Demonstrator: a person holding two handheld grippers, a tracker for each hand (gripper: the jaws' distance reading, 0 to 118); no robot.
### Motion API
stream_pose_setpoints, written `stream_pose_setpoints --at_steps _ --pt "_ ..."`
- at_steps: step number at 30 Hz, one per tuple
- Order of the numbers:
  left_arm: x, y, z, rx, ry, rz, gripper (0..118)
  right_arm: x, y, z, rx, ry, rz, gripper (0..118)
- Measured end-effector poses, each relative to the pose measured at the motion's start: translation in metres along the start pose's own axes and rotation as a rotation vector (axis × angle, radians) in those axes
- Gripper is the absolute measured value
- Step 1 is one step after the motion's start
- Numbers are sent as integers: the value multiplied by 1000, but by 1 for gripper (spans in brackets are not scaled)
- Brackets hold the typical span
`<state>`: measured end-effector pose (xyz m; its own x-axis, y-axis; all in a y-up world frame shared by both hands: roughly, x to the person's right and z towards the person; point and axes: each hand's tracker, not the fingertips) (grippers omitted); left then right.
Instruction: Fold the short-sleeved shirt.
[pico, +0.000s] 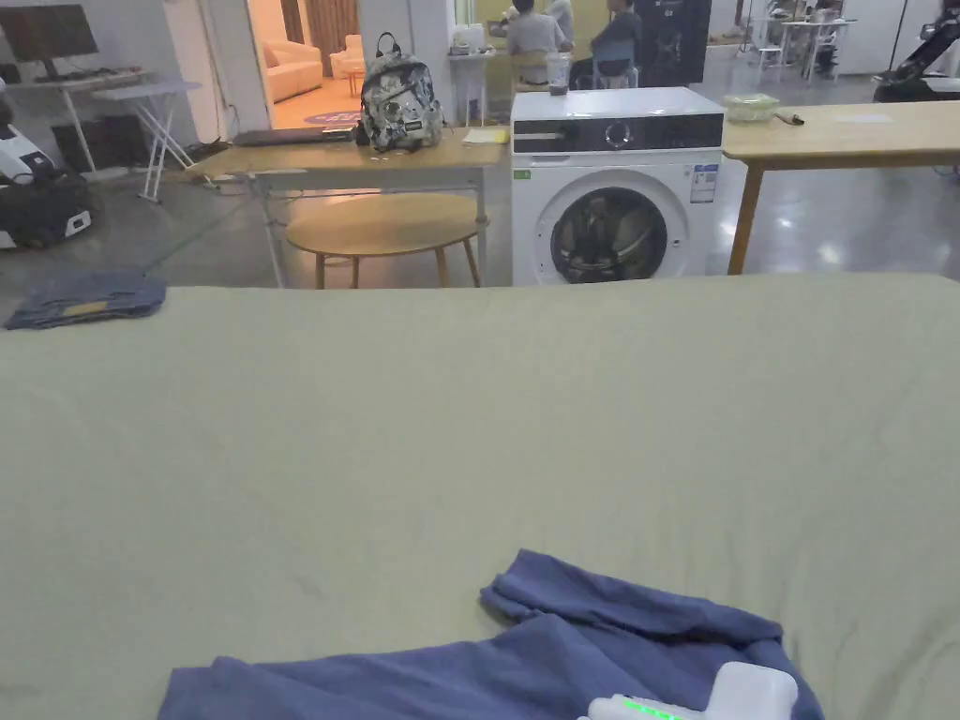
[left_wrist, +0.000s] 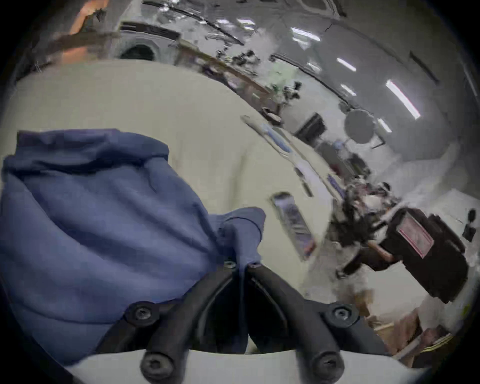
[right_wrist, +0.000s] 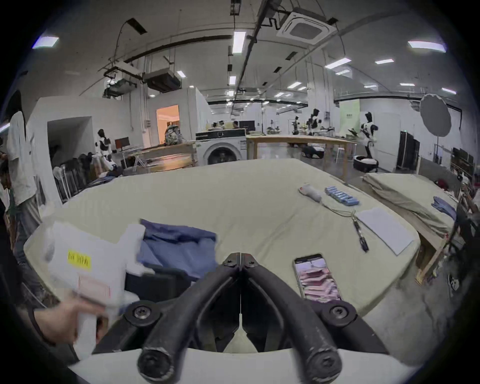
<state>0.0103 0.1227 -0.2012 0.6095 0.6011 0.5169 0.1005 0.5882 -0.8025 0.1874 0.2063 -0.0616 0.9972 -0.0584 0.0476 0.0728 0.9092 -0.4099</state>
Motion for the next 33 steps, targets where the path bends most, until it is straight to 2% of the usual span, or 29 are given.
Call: stream_pose_setpoints --at_steps 1,2,3,4,8,12,13,14,15,17,20,21,23,27,29,30,31,32,33 --pt "4 1 2 -27 15 -29 0 0 1 1 -1 0 1 0" --pt "12 -2 4 -24 38 -37 6 0 2 1 -3 1 5 0" --pt "9 -3 14 -8 36 -35 35 -2 4 2 -1 3 13 0" --pt "4 -1 32 21 30 -35 45 -5 6 3 4 12 24 0" --pt "-9 4 132 261 212 -121 45 -23 23 5 40 81 87 0" --pt "-10 -10 269 512 534 -254 45 -42 41 6 83 190 115 0" --pt "-9 -18 300 561 613 -273 42 -46 45 5 87 213 111 0" --pt "-8 -26 325 597 668 -275 32 -50 48 5 87 229 102 0" --pt "-7 -35 350 638 710 -275 4 -52 51 4 85 241 88 0" --pt "-12 -51 384 681 780 -207 0 -55 53 2 86 269 57 0" --pt "-23 -73 420 674 783 -109 0 -58 54 -2 85 282 44 0" --pt "-29 -73 425 721 807 -123 0 -59 54 -3 84 281 47 0" --pt "-38 -77 431 645 861 -64 0 -60 54 -6 76 277 54 0" --pt "-68 -69 433 599 832 -30 0 -57 50 -8 62 277 56 0" --pt "-92 -49 426 471 815 66 0 -52 46 -9 58 270 56 0" --pt "-111 -41 422 428 779 115 20 -49 45 -10 51 266 51 0" --pt "-133 -33 416 375 750 173 49 -46 43 -12 41 266 39 0" --pt "-151 -30 411 360 731 224 56 -43 41 -14 34 266 29 0" --pt "-165 -17 398 345 720 254 55 -40 38 -15 27 263 19 0"
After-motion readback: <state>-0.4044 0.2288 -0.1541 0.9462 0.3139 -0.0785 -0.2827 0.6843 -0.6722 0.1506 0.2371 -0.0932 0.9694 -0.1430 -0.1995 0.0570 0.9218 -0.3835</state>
